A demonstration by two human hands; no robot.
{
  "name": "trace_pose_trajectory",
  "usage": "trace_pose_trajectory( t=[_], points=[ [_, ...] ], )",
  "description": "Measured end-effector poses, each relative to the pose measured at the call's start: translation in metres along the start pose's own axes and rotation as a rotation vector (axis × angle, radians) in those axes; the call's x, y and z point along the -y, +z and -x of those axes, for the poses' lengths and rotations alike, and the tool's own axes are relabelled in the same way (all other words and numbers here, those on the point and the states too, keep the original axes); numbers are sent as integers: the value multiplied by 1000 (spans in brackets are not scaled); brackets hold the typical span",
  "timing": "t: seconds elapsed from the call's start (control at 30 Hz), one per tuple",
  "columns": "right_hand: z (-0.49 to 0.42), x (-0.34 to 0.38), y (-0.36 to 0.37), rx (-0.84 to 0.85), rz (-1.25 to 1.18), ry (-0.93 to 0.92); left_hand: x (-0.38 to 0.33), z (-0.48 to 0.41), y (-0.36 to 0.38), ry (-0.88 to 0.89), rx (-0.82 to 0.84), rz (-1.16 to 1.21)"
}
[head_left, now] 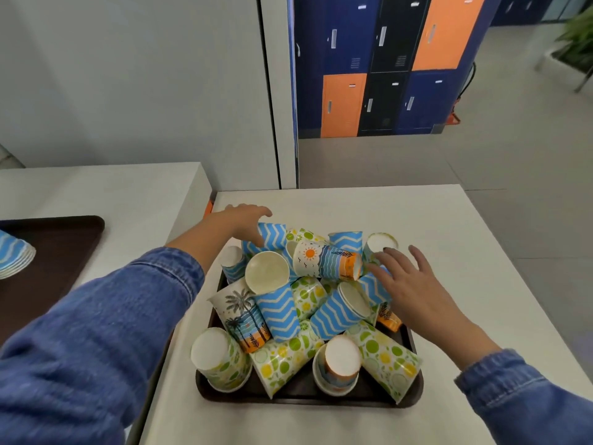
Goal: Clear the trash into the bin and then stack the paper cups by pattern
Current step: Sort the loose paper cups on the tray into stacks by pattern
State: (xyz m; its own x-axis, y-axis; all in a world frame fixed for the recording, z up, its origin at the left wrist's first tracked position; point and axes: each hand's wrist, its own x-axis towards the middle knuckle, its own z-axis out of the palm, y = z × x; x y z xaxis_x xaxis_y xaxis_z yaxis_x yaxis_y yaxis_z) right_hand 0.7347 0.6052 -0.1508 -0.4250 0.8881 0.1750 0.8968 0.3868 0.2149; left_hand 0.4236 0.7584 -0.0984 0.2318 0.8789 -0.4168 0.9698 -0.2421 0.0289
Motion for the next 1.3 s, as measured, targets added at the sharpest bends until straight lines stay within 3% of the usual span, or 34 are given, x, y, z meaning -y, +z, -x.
trace_pose_trajectory(
  t=[0.17,0.47,0.67,0.73,0.87,1.0,1.17,1.3],
  points=[
    [-3,-3,7,75,97,-66,-3,-7,7,22,21,-20],
    [-3,-2,8,-47,65,-117,-1,-7,24,29,-66,-12],
    [-5,-3,-8,-65,44,-142,9,9,16,25,-275,118],
    [-7,-4,-12,-80,48,-145,19,24,11,-12,-425,206],
    [-10,-3,-22,-66,43,-140,42,67,15,-105,-645,704],
    [-19,-3,-40,-16,31,-104,50,85,47,-185,-593,958],
    [-35,2,-82,228,44,-102,53,73,77,-186,-566,1048],
    [-56,2,-115,156,-146,-39,55,63,80,-149,-517,1024]
  ],
)
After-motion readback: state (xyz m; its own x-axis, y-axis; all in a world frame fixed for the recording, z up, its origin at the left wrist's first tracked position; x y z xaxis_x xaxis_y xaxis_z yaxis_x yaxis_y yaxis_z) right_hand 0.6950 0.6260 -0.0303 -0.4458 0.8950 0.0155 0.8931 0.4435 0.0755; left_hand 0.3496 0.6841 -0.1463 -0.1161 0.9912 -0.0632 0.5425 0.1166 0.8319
